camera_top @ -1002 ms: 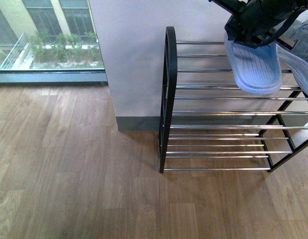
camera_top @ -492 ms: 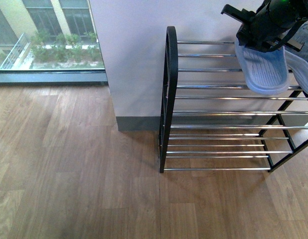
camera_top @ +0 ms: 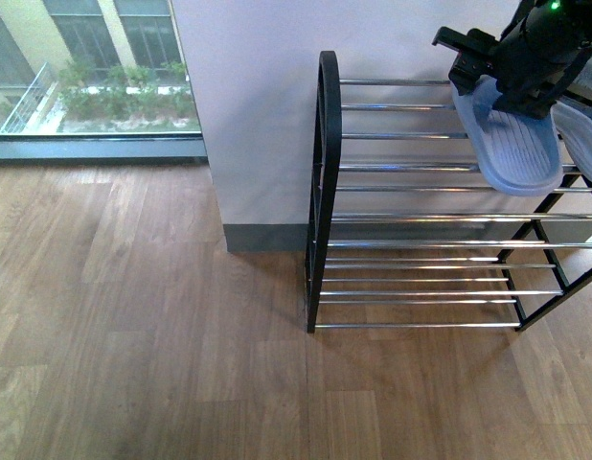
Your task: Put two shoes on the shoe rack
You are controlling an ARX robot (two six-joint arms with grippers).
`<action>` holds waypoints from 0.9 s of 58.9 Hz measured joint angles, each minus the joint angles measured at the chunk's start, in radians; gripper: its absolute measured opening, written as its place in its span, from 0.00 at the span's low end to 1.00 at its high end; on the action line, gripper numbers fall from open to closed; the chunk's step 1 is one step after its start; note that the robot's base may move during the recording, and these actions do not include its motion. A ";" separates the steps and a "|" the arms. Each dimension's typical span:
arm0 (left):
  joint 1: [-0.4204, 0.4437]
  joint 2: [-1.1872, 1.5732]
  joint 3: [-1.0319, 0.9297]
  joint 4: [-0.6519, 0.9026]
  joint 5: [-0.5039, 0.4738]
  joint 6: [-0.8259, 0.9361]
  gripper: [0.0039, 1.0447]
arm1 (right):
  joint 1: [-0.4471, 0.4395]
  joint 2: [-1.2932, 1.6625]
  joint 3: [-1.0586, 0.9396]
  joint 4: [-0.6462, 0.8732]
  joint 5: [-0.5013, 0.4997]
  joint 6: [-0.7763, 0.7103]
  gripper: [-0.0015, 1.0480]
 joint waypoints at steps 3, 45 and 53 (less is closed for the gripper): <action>0.000 0.000 0.000 0.000 0.000 0.000 0.02 | -0.003 -0.022 -0.026 0.000 0.000 -0.001 0.53; 0.000 0.000 0.000 0.000 0.000 0.000 0.02 | -0.089 -0.540 -0.561 0.695 0.029 -0.667 0.83; 0.000 0.000 0.000 0.000 0.000 0.000 0.02 | -0.096 -0.597 -0.735 0.959 -0.226 -0.573 0.67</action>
